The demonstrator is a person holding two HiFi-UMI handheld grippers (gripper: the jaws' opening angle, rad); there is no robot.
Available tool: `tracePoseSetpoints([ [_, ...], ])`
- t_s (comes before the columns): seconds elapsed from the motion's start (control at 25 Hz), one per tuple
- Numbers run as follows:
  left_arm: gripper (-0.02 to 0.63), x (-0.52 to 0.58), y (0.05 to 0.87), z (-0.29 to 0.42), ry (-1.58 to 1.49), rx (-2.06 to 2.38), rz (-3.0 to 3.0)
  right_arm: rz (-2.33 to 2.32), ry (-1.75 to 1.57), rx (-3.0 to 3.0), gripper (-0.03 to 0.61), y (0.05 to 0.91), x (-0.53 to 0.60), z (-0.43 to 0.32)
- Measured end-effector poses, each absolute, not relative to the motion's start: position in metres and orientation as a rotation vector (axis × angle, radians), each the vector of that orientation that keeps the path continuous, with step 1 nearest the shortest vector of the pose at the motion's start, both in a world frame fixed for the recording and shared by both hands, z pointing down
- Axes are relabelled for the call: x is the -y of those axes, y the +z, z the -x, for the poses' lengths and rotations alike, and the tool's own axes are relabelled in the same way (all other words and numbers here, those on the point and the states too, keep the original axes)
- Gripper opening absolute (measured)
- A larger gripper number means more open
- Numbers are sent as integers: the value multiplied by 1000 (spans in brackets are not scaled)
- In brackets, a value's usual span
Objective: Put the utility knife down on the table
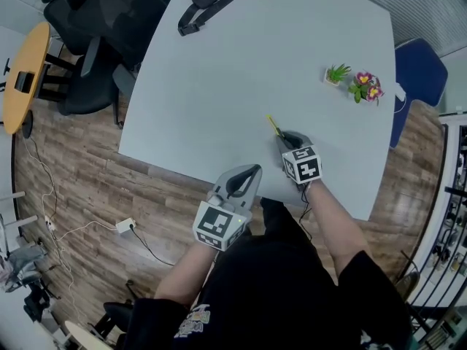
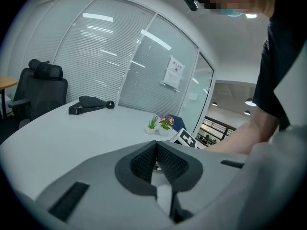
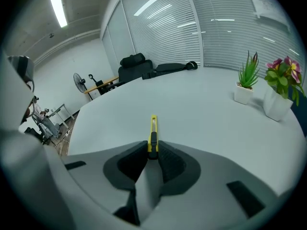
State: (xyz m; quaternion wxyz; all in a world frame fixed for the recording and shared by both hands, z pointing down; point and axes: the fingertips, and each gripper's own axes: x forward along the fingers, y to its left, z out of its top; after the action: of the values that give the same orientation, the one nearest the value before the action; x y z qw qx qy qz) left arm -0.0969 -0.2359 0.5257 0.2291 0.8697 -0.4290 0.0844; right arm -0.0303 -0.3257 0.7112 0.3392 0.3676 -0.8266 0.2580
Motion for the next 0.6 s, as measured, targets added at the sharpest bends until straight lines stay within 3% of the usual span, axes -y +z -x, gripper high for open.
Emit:
tracePoseSetpoints([
  [0.32,5,227,516,104,221,1193,-2410,-969,663,2144,117,705,321,26],
  [0.6,5,207,491,109,183,1176,-2481,-1076,665,2193,87,661,303,15],
])
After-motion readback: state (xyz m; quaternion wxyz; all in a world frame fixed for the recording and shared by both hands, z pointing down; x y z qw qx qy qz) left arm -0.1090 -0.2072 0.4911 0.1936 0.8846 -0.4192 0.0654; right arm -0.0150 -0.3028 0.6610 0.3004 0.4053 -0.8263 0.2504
